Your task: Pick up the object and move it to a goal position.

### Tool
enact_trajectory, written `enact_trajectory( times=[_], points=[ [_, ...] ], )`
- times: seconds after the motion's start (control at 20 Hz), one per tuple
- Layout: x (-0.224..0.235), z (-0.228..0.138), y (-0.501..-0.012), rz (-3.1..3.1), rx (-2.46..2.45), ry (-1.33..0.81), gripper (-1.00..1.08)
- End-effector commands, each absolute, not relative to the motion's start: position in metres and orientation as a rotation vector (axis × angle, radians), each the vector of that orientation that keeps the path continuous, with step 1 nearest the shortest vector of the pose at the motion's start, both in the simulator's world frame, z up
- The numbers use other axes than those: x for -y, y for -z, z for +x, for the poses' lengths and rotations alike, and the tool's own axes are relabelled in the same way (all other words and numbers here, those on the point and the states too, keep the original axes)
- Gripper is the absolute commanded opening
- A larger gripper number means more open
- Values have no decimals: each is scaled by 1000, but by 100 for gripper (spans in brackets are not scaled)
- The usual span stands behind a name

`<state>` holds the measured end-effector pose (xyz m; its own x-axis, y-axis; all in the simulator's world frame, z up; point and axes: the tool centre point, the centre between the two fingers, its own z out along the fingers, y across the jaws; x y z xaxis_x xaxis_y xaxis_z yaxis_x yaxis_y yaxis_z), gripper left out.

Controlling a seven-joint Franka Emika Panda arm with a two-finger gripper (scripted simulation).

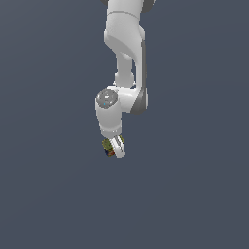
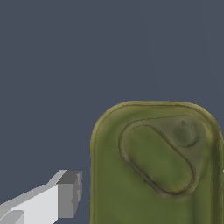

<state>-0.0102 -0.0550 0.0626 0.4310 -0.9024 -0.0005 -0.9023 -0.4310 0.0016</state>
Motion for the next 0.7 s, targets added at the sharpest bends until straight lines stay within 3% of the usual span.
enact_trajectory(
  times=[0.0,0.05,0.1,0.65],
  points=[
    [55,-9,-59,2657,1676,0,100],
    [55,-9,-58,2657,1676,0,100],
    [55,-9,-58,2657,1676,0,-100],
    [54,-9,-59,2658,1676,-1,-100]
  ],
)
